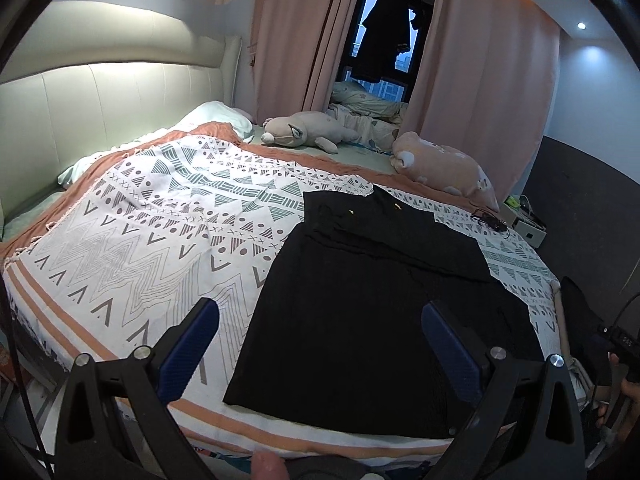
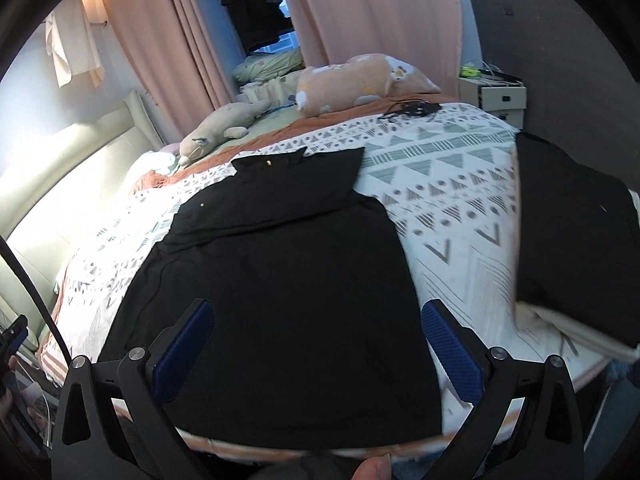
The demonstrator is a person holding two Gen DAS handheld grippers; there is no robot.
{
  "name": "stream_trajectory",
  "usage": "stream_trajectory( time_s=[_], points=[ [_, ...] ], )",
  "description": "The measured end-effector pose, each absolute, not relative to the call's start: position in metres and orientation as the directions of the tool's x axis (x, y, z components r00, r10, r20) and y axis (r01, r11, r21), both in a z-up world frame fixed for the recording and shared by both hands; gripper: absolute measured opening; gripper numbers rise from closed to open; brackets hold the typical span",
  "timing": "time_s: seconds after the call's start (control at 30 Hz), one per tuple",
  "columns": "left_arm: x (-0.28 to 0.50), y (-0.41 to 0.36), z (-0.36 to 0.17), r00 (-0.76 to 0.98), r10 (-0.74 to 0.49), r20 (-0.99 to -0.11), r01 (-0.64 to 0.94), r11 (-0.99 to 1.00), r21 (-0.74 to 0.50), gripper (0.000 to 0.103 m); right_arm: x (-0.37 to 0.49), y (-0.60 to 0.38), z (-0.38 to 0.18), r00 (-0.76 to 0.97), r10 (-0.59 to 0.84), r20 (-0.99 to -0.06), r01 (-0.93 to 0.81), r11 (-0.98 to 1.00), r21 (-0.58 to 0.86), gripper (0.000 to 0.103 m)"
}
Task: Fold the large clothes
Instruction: 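Raise both tools above the lengthwise-folded black jacket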
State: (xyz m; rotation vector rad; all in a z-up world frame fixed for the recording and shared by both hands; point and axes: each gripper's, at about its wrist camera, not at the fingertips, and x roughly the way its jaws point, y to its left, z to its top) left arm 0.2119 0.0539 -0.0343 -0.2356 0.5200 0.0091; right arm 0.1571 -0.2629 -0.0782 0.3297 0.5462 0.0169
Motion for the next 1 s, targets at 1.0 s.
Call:
stream_trajectory(
  time_s=[1.0],
  points=[
    [0.162,0.097,-0.148,0.750,-0.020,-0.661,-0.191,0.950,-0.246,0.103,0.114,-0.343,-0.182,0.800,0.317,-0.509,0.100,0.767,0.634,0.100]
  ],
)
